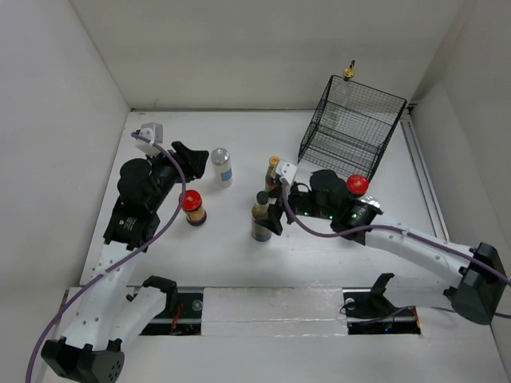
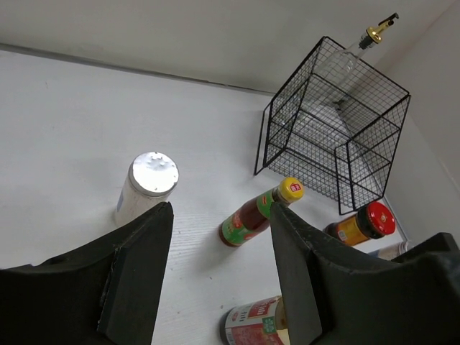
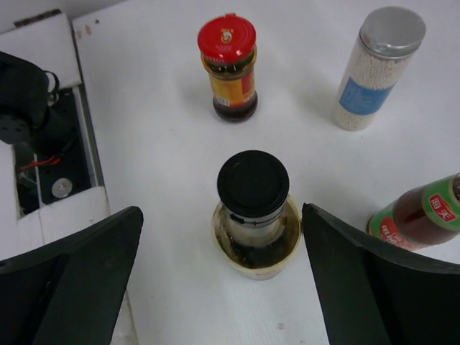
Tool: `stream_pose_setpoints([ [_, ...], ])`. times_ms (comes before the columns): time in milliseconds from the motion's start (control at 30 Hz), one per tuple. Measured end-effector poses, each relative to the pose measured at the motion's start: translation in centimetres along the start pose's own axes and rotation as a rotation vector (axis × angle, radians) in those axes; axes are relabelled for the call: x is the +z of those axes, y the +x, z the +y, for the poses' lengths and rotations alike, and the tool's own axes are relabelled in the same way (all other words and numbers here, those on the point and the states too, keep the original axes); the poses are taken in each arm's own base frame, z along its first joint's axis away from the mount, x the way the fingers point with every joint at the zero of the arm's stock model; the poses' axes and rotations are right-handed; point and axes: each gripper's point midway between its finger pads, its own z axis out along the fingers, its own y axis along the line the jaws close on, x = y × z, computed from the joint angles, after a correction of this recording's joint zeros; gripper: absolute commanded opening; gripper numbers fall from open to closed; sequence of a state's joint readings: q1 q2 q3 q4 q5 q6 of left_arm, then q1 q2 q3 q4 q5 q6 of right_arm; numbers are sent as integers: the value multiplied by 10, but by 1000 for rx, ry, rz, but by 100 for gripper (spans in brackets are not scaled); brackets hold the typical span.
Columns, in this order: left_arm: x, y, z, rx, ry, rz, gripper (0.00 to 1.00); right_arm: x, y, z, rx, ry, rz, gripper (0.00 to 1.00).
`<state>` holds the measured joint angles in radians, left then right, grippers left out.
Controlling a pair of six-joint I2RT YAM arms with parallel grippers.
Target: Organize the condiment bottles
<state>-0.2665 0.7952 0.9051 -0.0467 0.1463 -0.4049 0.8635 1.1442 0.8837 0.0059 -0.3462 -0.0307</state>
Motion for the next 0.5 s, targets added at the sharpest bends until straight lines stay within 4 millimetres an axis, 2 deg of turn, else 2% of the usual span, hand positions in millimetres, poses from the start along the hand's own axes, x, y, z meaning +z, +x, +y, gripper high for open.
stream_pose_setpoints([
  [100,0,2,0,0,2,6,52,14,15,-10,5,30,29,90],
  [200,0,4,0,-4,8,11,52,26,12,-21,-3,72,-9,84],
  [333,1,7,-1,-7,15,20,52,41,4,-35,-8,124,-74,57],
  [367,1,7,-1,-7,16,21,52,45,4,-37,-4,128,-87,40],
  [500,1,8,-2,-9,19,22,52,55,4,-42,7,139,-114,16],
])
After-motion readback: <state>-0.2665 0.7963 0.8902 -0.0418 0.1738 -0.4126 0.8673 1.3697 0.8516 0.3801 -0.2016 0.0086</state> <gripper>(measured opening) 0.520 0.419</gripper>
